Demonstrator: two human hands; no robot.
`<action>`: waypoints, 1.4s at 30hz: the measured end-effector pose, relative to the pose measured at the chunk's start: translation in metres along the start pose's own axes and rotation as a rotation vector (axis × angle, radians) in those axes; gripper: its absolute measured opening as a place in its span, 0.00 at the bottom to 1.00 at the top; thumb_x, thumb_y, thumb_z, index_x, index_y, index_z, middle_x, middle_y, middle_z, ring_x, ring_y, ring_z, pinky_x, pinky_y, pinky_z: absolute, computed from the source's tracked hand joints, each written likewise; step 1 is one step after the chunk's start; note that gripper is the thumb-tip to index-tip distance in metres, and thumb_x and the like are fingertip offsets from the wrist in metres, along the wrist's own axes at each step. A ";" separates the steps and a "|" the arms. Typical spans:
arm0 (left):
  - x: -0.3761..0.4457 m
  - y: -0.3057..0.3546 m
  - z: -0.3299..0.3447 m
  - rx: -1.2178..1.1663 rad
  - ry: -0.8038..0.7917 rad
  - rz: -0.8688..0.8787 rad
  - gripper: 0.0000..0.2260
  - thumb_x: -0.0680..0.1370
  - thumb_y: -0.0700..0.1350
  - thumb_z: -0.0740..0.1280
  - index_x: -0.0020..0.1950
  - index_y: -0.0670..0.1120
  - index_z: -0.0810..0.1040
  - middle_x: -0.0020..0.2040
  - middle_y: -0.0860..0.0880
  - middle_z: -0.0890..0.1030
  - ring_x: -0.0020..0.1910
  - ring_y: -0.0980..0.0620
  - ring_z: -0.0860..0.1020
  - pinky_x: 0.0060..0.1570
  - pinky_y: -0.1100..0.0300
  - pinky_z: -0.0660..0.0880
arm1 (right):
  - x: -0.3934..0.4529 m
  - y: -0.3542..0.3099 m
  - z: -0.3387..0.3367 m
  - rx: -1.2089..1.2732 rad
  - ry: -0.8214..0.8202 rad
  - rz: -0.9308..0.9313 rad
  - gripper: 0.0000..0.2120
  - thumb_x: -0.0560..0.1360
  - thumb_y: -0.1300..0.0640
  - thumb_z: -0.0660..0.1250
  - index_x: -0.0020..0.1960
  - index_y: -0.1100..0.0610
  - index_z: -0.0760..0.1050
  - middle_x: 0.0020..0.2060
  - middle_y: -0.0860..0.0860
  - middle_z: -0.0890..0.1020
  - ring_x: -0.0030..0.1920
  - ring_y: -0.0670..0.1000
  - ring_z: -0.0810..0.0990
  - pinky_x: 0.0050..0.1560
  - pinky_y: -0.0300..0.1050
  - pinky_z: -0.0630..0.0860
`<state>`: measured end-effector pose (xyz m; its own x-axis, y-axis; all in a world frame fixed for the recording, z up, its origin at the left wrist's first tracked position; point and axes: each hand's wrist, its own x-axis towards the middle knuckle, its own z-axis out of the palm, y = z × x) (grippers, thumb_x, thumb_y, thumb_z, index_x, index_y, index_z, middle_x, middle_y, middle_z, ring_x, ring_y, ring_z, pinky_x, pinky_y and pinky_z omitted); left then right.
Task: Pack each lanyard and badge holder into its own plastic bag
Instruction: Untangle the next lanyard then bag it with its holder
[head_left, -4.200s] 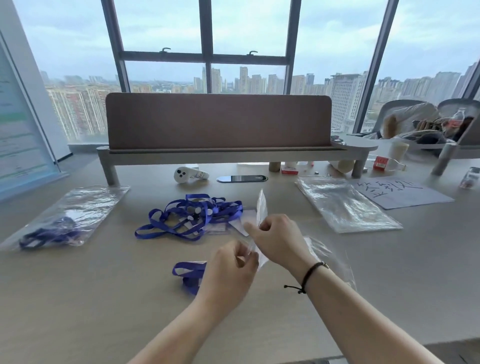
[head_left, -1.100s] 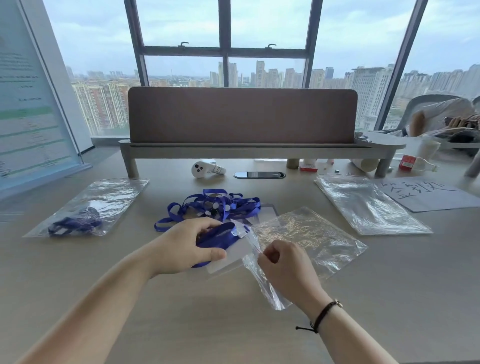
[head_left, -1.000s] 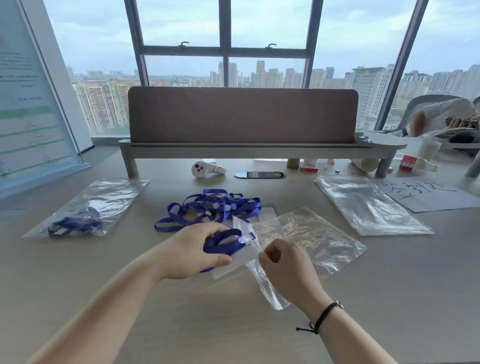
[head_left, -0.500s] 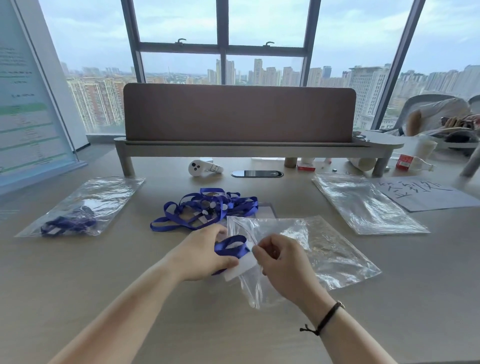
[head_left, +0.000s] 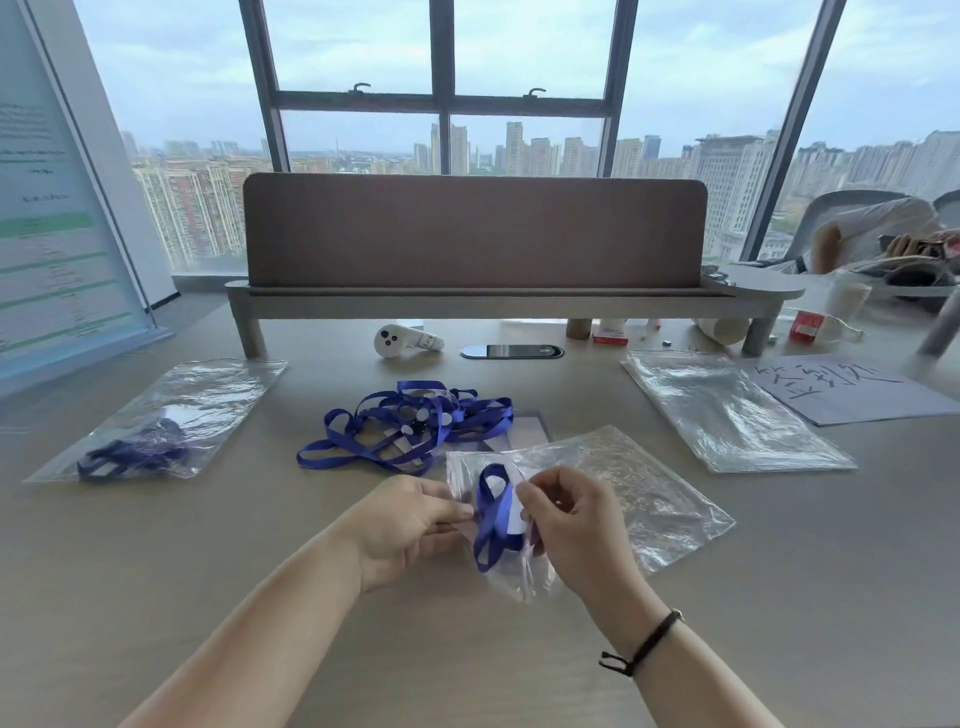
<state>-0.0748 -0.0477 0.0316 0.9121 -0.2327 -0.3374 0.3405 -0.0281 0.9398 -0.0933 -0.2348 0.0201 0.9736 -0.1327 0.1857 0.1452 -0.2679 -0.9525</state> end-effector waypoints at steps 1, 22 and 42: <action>0.000 -0.001 0.000 0.008 0.028 0.006 0.09 0.76 0.30 0.69 0.55 0.32 0.82 0.53 0.37 0.85 0.48 0.45 0.83 0.50 0.57 0.82 | 0.000 -0.001 -0.001 0.032 0.013 0.009 0.09 0.75 0.61 0.70 0.37 0.60 0.78 0.25 0.51 0.78 0.25 0.50 0.75 0.29 0.47 0.74; -0.015 0.017 0.018 -0.055 0.158 0.201 0.08 0.81 0.42 0.66 0.56 0.41 0.82 0.47 0.40 0.86 0.41 0.46 0.84 0.47 0.53 0.82 | -0.005 -0.021 0.008 -0.514 -0.244 -0.388 0.10 0.78 0.47 0.66 0.58 0.40 0.81 0.43 0.40 0.75 0.43 0.42 0.76 0.46 0.39 0.75; -0.058 0.143 -0.050 0.912 0.187 0.516 0.01 0.73 0.39 0.76 0.43 0.44 0.86 0.35 0.49 0.87 0.34 0.56 0.83 0.40 0.57 0.81 | 0.078 -0.128 -0.022 0.121 -0.246 -0.257 0.04 0.71 0.59 0.76 0.40 0.59 0.84 0.38 0.58 0.86 0.36 0.51 0.81 0.44 0.47 0.78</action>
<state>-0.0673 0.0104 0.1826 0.9444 -0.2731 0.1831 -0.3260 -0.7048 0.6301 -0.0400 -0.2315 0.1612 0.9138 0.1612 0.3728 0.3956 -0.1455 -0.9068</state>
